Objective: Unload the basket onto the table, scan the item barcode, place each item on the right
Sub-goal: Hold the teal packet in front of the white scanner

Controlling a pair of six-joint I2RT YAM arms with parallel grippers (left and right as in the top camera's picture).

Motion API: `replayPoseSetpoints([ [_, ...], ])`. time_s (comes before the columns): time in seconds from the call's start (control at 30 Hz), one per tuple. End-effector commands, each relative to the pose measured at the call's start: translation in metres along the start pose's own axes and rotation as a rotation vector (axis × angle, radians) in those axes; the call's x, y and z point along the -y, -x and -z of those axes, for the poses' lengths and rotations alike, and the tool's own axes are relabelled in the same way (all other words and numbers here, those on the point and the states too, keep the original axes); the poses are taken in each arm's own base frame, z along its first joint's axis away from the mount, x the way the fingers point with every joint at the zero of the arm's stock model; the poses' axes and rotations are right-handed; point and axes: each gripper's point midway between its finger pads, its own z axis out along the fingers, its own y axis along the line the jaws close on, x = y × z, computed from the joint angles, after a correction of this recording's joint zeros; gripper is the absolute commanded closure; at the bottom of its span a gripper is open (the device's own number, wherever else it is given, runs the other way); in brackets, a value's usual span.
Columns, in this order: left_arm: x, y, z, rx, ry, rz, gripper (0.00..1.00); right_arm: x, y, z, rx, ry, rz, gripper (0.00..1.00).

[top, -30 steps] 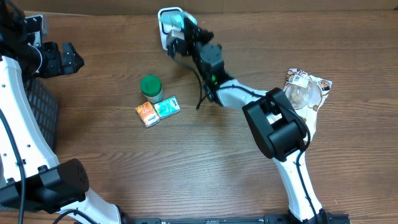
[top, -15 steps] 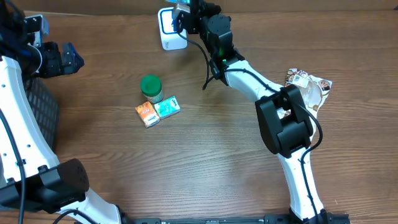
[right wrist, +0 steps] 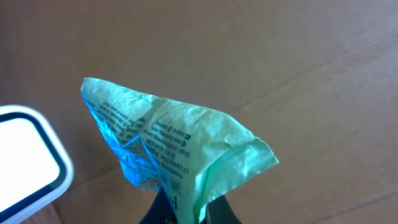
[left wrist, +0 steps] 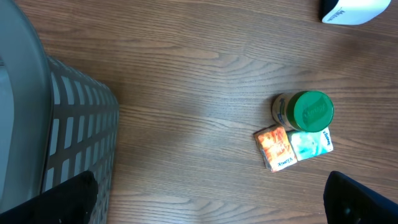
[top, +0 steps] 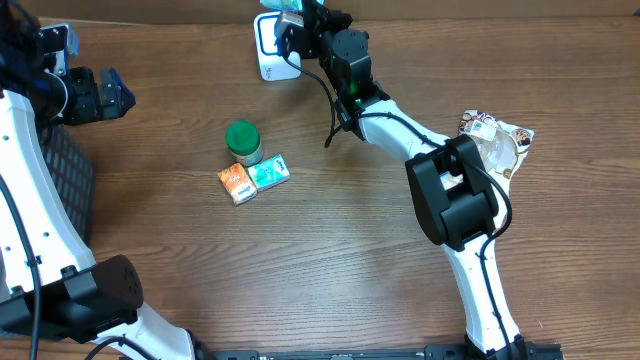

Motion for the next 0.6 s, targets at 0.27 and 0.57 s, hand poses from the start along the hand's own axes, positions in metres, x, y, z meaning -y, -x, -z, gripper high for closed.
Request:
replayPoseSetpoints([
  [0.27,0.0014,0.0032,0.0094,0.030,0.006,-0.025,0.00,0.0034,0.0097,-0.0023,0.017,-0.008,-0.006,0.96],
  [0.57,0.0014,0.0031,0.0094,0.030,0.006,-0.025,0.01,0.0042,0.0086,-0.0023,0.010,-0.013,-0.005,0.96],
])
